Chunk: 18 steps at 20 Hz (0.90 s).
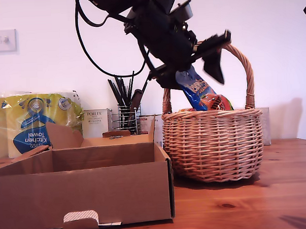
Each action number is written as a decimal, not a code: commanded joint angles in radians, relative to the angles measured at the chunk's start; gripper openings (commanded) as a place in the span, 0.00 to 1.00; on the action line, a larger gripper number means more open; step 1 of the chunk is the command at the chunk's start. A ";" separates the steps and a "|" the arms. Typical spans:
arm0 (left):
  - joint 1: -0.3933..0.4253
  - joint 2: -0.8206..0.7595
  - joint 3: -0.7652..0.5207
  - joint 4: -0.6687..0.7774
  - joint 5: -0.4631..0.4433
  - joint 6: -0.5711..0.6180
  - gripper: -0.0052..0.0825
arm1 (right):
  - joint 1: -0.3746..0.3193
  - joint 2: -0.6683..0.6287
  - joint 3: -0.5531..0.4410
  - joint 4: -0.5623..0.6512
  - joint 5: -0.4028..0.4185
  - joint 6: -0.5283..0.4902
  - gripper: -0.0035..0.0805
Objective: Move the bags of Easter eggs from the cardboard box on the left into the woven basket on the right side.
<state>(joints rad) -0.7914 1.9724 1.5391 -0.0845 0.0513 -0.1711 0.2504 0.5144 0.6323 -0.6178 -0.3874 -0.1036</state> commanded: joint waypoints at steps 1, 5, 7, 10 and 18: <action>-0.003 -0.069 0.004 -0.027 -0.007 0.034 0.45 | 0.005 -0.003 0.011 0.007 -0.006 -0.002 0.03; -0.003 -0.149 0.004 -0.130 -0.036 0.114 0.32 | 0.005 -0.003 0.011 0.007 -0.006 -0.002 0.03; -0.003 -0.183 0.004 -0.188 -0.046 0.127 0.32 | 0.005 -0.003 0.011 0.007 -0.006 -0.002 0.03; 0.006 -0.222 0.004 -0.301 -0.060 0.127 0.27 | 0.005 -0.003 0.011 0.007 -0.005 -0.002 0.03; 0.006 -0.333 -0.105 -0.324 -0.066 0.198 0.04 | 0.004 0.013 0.011 0.077 0.005 0.003 0.03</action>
<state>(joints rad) -0.7849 1.6848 1.4891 -0.4286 -0.0109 0.0193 0.2504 0.5190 0.6319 -0.5545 -0.3832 -0.1028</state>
